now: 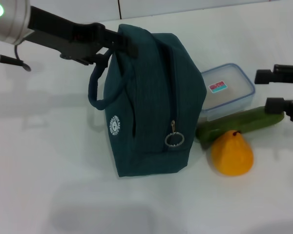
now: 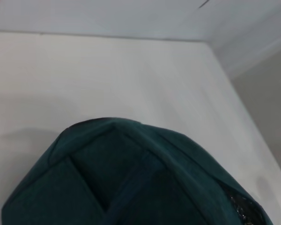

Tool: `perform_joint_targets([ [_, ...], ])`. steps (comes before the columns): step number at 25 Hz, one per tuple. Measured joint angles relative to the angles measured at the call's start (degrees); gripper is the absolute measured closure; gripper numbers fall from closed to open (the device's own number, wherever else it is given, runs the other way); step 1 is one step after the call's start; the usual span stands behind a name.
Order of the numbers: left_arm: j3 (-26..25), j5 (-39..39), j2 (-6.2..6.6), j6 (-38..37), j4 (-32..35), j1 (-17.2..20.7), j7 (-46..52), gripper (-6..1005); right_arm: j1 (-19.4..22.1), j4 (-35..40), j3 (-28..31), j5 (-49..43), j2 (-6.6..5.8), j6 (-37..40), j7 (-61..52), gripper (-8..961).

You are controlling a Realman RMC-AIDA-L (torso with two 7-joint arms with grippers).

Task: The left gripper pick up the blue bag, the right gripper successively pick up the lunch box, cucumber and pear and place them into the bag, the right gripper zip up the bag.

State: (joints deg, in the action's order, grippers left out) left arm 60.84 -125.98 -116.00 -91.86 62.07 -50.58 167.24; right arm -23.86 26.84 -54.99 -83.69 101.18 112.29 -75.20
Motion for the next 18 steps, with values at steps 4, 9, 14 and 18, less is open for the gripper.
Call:
perform_joint_targets([
  [4, 0.65, -0.86, -0.43, -0.82, -0.13, -1.37, 3.17, 214, 2.02, -0.06, 0.69, -0.09, 0.39, -0.04, 1.84, 226],
  [9, 1.31, -1.43, -1.01, -1.4, 0.1, -2.08, 4.96, 223, 3.38, -0.19, 1.65, -0.59, 0.72, -0.01, 3.16, 226],
  [14, 1.38, -3.57, -2.09, -1.38, -0.68, -2.19, 5.06, 232, 3.68, -0.21, 1.64, -0.67, 0.8, 0.2, 3.55, 227],
  [18, 1.45, -6.15, -2.3, -1.25, -0.68, -2.15, 5.07, 239, 3.74, -0.2, 1.27, -0.69, 0.95, 0.28, 3.59, 228],
])
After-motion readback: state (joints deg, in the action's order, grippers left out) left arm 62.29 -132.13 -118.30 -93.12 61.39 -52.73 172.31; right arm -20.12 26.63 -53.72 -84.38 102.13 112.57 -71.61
